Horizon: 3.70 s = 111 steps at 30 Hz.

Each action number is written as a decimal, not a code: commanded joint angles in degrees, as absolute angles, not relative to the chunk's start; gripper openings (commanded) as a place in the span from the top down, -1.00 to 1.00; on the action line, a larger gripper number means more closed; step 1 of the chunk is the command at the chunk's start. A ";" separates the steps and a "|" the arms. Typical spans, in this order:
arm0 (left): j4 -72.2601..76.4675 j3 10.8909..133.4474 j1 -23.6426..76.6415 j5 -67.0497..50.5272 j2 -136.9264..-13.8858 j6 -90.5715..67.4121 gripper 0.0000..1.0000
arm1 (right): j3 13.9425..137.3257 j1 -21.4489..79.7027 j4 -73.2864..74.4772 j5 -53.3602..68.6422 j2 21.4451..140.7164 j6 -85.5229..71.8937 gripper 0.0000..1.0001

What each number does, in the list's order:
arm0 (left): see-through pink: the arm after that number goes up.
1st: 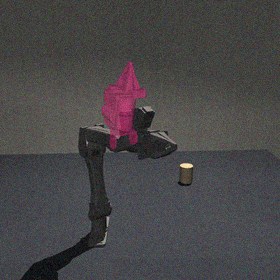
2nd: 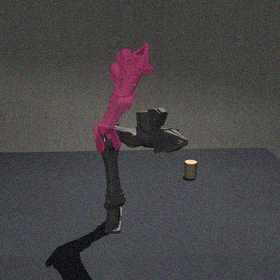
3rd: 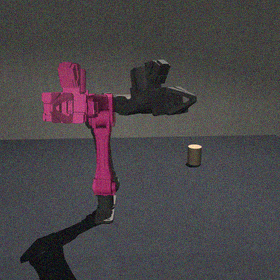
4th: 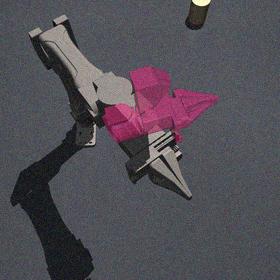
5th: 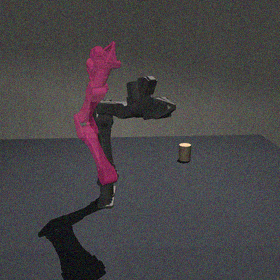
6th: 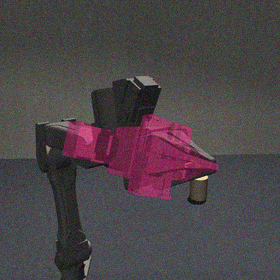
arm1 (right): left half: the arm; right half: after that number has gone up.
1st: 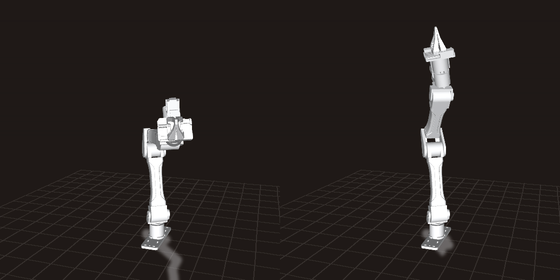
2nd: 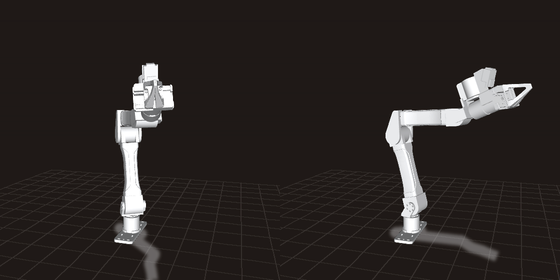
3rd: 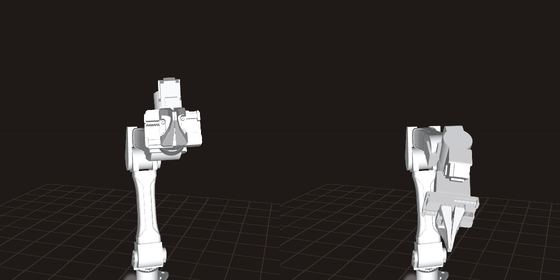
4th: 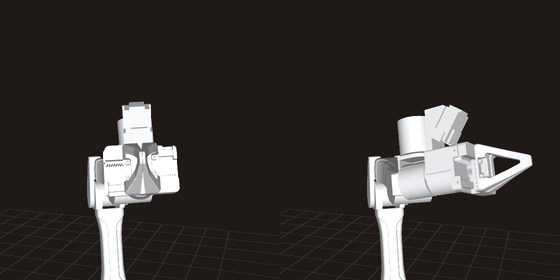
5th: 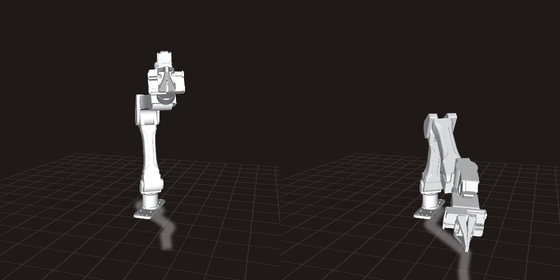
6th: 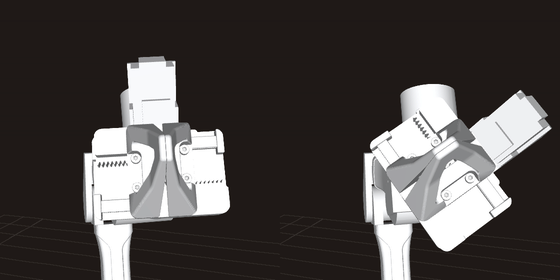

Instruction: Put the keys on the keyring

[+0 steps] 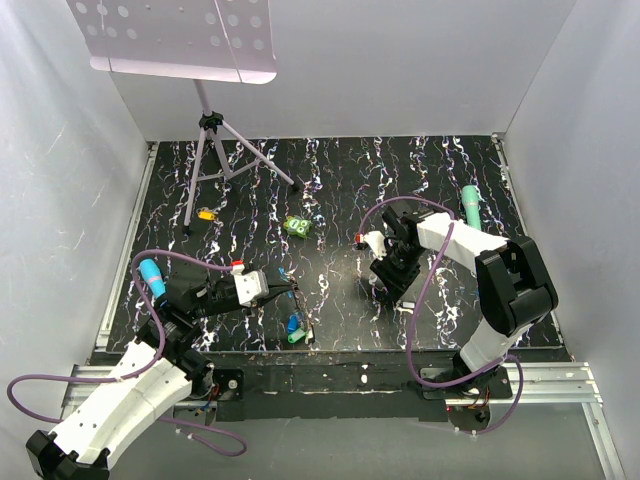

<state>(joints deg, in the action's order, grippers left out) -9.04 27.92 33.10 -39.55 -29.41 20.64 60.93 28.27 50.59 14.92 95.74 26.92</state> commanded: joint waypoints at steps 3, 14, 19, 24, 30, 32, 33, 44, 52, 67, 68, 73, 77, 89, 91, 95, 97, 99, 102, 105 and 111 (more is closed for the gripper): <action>-7.82 30.85 32.78 -39.38 -29.09 21.45 1.00 | 60.38 28.65 50.27 14.77 95.71 26.28 0.12; -7.82 30.85 32.78 -39.38 -29.09 21.53 1.00 | 60.29 29.09 50.36 14.24 97.29 26.02 0.15; -7.91 30.76 32.78 -39.38 -29.18 21.53 1.00 | 60.38 29.18 50.19 13.36 98.09 25.84 0.17; -7.91 30.76 32.78 -39.37 -29.09 21.53 1.00 | 60.38 29.27 50.27 13.18 98.35 25.84 0.22; -7.91 30.76 32.78 -39.29 -29.00 21.45 1.00 | 60.38 29.62 50.27 13.01 98.44 25.84 0.33; -7.91 30.76 32.70 -39.29 -29.09 21.53 1.00 | 60.47 29.62 50.27 12.83 98.53 25.84 0.37; -7.91 30.85 32.78 -39.29 -29.00 21.45 1.00 | 60.47 29.71 50.27 12.83 98.53 25.84 0.39; -7.91 30.85 32.78 -39.37 -29.00 21.45 1.00 | 60.82 30.06 50.45 12.48 99.32 25.84 0.56; -7.91 30.85 32.78 -39.38 -29.09 21.45 1.00 | 61.35 30.15 50.62 12.30 99.32 25.84 0.86; -8.09 30.76 32.78 -38.94 -29.18 21.62 1.00 | 71.27 33.22 53.17 12.04 104.41 26.81 0.97; -8.17 30.76 32.78 -38.94 -29.09 21.71 1.00 | 72.50 33.74 53.43 12.13 105.63 26.89 0.97; -8.35 30.76 32.78 -38.67 -29.27 21.88 1.00 | 80.14 35.50 55.19 12.04 110.64 27.51 0.97; -8.52 30.76 32.78 -38.41 -29.36 22.23 1.00 | 86.29 36.47 56.60 11.60 114.34 27.95 0.97; -8.96 30.76 32.78 -38.23 -29.44 22.50 1.00 | 96.76 37.44 59.41 11.78 121.38 28.21 0.97; -8.97 30.85 32.78 -38.32 -29.53 22.59 1.00 | 97.29 37.44 59.41 11.86 121.73 28.12 0.97; -9.05 30.94 32.70 -38.41 -29.62 22.59 1.00 | 97.91 37.44 59.59 11.95 122.17 27.95 0.97; -9.05 30.94 32.78 -38.32 -29.62 22.59 1.00 | 98.17 37.44 59.68 11.87 122.43 27.78 0.97; -9.05 30.94 32.78 -38.41 -29.62 22.59 1.00 | 98.26 37.44 59.59 11.95 122.52 27.77 0.93; -9.14 30.94 32.78 -38.41 -29.71 22.59 1.00 | 98.26 37.44 59.50 11.95 122.43 27.77 0.86; -9.14 30.85 32.78 -38.41 -29.71 22.59 1.00 | 98.35 37.44 59.68 12.04 122.34 27.51 0.77; -9.14 30.94 32.78 -38.41 -29.71 22.59 1.00 | 98.53 37.44 59.68 12.22 122.43 27.42 0.68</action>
